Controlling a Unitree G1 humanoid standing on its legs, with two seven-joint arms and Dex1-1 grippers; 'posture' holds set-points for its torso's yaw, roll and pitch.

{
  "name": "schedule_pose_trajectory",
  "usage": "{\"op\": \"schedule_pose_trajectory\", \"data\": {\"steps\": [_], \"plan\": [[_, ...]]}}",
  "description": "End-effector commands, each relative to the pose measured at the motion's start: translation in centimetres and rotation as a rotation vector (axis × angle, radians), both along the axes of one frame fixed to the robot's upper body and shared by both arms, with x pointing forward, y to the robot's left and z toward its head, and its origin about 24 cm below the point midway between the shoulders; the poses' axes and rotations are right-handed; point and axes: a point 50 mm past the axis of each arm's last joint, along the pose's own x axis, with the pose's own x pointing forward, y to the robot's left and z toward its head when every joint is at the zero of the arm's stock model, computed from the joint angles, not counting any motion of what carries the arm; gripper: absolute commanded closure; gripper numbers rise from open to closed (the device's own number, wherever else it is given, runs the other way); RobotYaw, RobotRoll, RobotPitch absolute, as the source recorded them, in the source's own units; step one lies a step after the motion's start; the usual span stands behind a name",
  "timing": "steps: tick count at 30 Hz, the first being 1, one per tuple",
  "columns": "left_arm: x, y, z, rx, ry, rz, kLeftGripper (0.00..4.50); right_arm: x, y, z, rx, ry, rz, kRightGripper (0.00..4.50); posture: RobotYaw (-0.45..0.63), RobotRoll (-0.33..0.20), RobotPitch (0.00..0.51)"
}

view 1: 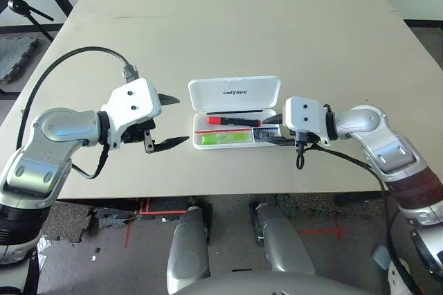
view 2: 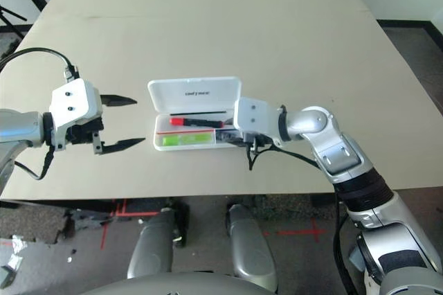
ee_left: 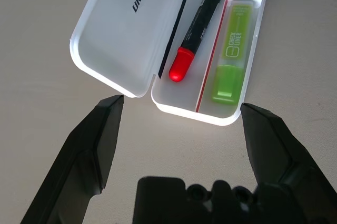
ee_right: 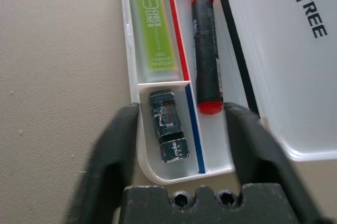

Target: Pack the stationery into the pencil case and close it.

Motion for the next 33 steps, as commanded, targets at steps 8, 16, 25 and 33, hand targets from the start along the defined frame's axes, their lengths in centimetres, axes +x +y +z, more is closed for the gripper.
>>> {"op": "schedule_pose_trajectory", "data": {"steps": [8, 16, 25, 33], "plan": [[0.3, 0.9, -0.5, -0.024, 0.023, 0.036, 0.0, -0.3, -7.6, 2.5, 0.134, 0.215, -0.206, 0.07, 0.01, 0.0, 0.183], [1.5, 2.2, -1.0, -0.039, 0.017, 0.106, 0.0, -1.8, -11.4, 3.0, 0.213, 0.315, -0.283, 0.07, -0.02, 0.0, 0.182], [3.3, 3.5, -2.2, -0.039, 0.029, 0.277, 0.0, -2.9, -11.8, 2.6, 0.249, 0.361, -0.285, 0.07, -0.04, 0.0, 0.177], [5.1, 3.1, -3.5, -0.056, 0.059, 0.414, 2.61, -3.0, -11.3, 2.3, 0.259, 0.366, -0.284, 0.0, -0.04, 0.0, 0.178]]}}
